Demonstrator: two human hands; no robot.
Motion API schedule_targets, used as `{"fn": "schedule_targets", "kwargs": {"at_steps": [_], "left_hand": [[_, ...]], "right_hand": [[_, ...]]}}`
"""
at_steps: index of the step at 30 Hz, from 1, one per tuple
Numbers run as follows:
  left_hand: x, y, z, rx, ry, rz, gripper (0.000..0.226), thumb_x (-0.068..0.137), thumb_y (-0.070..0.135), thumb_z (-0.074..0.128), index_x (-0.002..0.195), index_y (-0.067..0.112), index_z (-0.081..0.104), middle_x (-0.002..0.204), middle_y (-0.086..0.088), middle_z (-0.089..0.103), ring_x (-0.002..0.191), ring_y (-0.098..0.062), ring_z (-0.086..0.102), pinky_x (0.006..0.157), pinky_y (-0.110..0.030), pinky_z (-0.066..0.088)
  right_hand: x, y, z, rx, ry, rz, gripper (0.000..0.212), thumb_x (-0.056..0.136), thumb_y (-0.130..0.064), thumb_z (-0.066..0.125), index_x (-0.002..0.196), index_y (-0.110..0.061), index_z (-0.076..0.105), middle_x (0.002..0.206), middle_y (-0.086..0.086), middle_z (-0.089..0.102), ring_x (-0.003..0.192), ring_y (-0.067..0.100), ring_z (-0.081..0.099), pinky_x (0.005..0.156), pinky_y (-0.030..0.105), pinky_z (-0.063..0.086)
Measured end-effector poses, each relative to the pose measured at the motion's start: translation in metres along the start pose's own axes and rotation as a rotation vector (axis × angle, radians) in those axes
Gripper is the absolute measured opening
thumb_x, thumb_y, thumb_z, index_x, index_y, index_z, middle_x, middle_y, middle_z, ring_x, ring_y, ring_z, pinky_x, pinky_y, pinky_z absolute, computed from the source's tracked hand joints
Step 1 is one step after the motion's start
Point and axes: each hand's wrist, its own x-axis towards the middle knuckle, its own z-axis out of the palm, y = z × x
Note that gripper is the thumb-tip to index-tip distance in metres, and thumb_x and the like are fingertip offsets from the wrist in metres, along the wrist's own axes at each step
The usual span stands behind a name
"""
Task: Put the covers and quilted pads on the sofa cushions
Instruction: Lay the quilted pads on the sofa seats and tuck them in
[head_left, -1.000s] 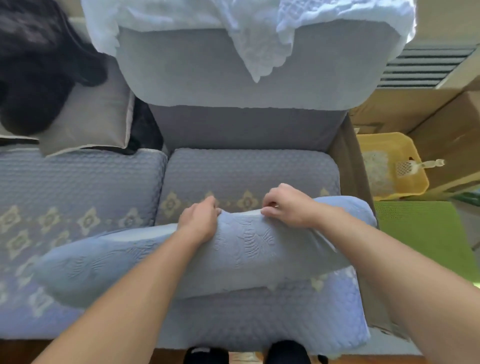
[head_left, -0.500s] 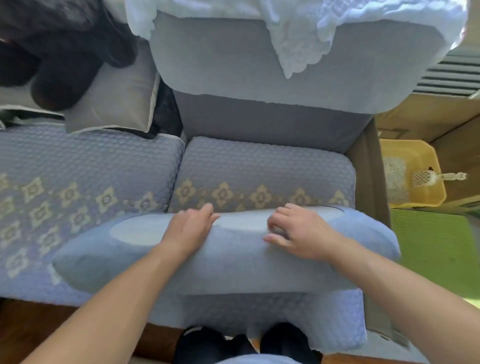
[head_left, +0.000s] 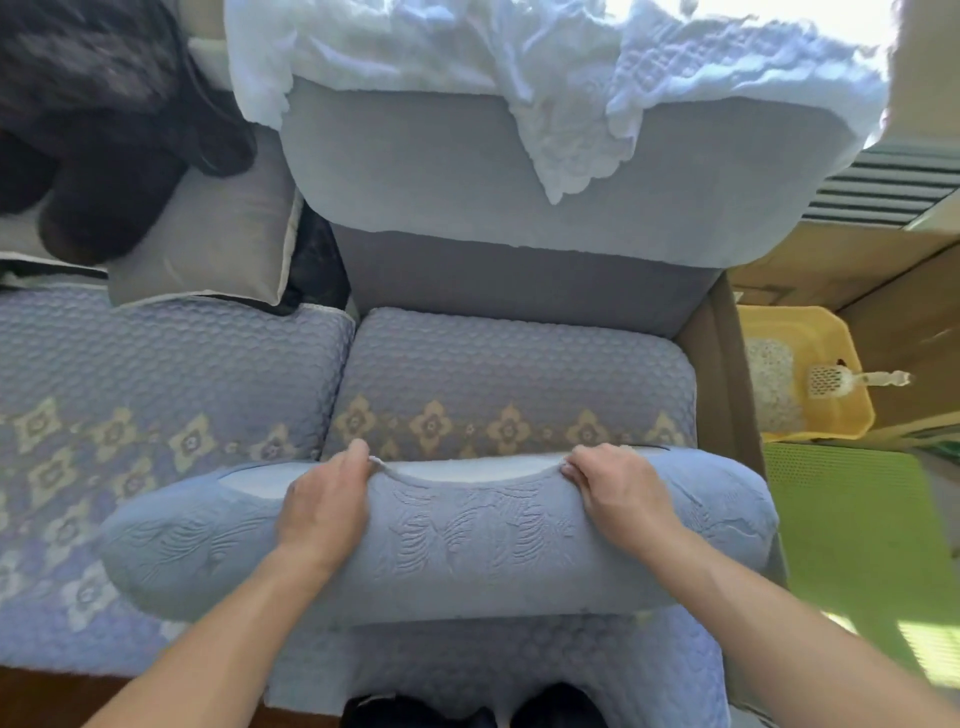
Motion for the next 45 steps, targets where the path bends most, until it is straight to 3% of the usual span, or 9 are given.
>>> {"fn": "schedule_targets", "kwargs": {"at_steps": [4, 11, 16, 22, 28, 31, 36, 39, 45], "left_hand": [[0.052, 0.004, -0.029, 0.018, -0.1, -0.1, 0.018, 0.101, 0.017, 0.039, 0.089, 0.023, 0.026, 0.096, -0.021, 0.067, 0.08, -0.042, 0.058, 0.068, -0.042, 0.04], [0.154, 0.048, -0.131, -0.016, 0.123, 0.094, 0.013, 0.094, 0.009, 0.036, 0.092, 0.017, 0.026, 0.085, -0.021, 0.059, 0.069, -0.038, 0.044, 0.065, -0.043, 0.036], [0.223, 0.072, -0.143, -0.046, 0.143, 0.132, 0.012, 0.102, 0.019, 0.031, 0.09, 0.019, 0.028, 0.089, -0.021, 0.063, 0.071, -0.041, 0.048, 0.066, -0.044, 0.037], [0.351, 0.11, -0.051, -0.142, 0.009, -0.076, 0.037, 0.101, 0.04, 0.04, 0.122, 0.02, 0.064, 0.136, -0.012, 0.061, 0.12, -0.034, 0.059, 0.096, -0.04, 0.047], [0.415, 0.104, -0.014, -0.035, -0.182, -0.272, 0.085, 0.082, 0.065, 0.02, 0.158, 0.027, 0.022, 0.166, -0.003, 0.022, 0.151, -0.03, 0.023, 0.121, -0.052, 0.018], [0.403, 0.113, -0.024, -0.041, -0.121, -0.333, 0.084, 0.087, 0.07, 0.017, 0.159, 0.028, 0.017, 0.166, -0.002, 0.019, 0.152, -0.029, 0.019, 0.121, -0.049, 0.013], [0.296, 0.122, -0.027, 0.149, 0.268, 0.02, 0.064, 0.091, 0.055, 0.039, 0.135, 0.014, 0.057, 0.143, -0.012, 0.053, 0.13, -0.035, 0.049, 0.108, -0.043, 0.038], [0.298, 0.137, -0.006, 0.082, 0.165, 0.191, 0.073, 0.093, 0.065, 0.02, 0.149, 0.025, 0.043, 0.154, -0.004, 0.043, 0.142, -0.027, 0.037, 0.117, -0.042, 0.025], [0.361, 0.146, 0.005, 0.155, 0.109, 0.143, 0.07, 0.096, 0.065, 0.017, 0.144, 0.025, 0.049, 0.145, -0.004, 0.053, 0.135, -0.022, 0.044, 0.112, -0.038, 0.025]], "right_hand": [[0.048, -0.022, -0.017, 0.082, 0.055, 0.22, 0.026, 0.107, -0.034, 0.033, 0.093, -0.017, 0.047, 0.086, 0.014, 0.068, 0.082, 0.04, 0.06, 0.063, 0.04, 0.031], [0.135, 0.002, -0.124, 0.378, 0.427, 0.377, 0.028, 0.106, -0.029, 0.04, 0.093, -0.009, 0.054, 0.076, 0.015, 0.057, 0.074, 0.037, 0.048, 0.065, 0.039, 0.034], [0.185, 0.021, -0.147, 0.222, 0.27, 0.339, 0.026, 0.101, -0.035, 0.049, 0.088, -0.015, 0.06, 0.089, 0.01, 0.065, 0.084, 0.033, 0.053, 0.07, 0.039, 0.041], [0.267, 0.076, -0.057, -0.099, 0.333, 0.484, 0.029, 0.102, -0.032, 0.045, 0.112, -0.021, 0.07, 0.111, 0.014, 0.07, 0.111, 0.036, 0.054, 0.089, 0.036, 0.043], [0.32, 0.088, -0.036, -0.163, 0.072, 0.711, 0.051, 0.098, -0.027, 0.03, 0.141, -0.013, 0.054, 0.152, 0.011, 0.046, 0.146, 0.033, 0.027, 0.12, 0.047, 0.011], [0.325, 0.089, -0.04, -0.15, 0.009, 0.755, 0.055, 0.098, -0.028, 0.027, 0.149, -0.016, 0.045, 0.16, 0.007, 0.035, 0.151, 0.031, 0.017, 0.122, 0.049, 0.003], [0.326, 0.082, -0.038, -0.159, 0.091, 0.754, 0.05, 0.097, -0.026, 0.033, 0.143, -0.02, 0.053, 0.153, 0.005, 0.045, 0.147, 0.028, 0.027, 0.12, 0.047, 0.011], [0.333, 0.086, -0.036, -0.15, 0.111, 0.738, 0.052, 0.097, -0.027, 0.033, 0.145, -0.02, 0.051, 0.153, 0.005, 0.044, 0.145, 0.028, 0.029, 0.119, 0.046, 0.013], [0.32, 0.101, -0.029, -0.23, 0.215, 0.51, 0.045, 0.1, -0.032, 0.032, 0.122, -0.017, 0.068, 0.13, 0.014, 0.065, 0.123, 0.034, 0.056, 0.107, 0.045, 0.036]]}}
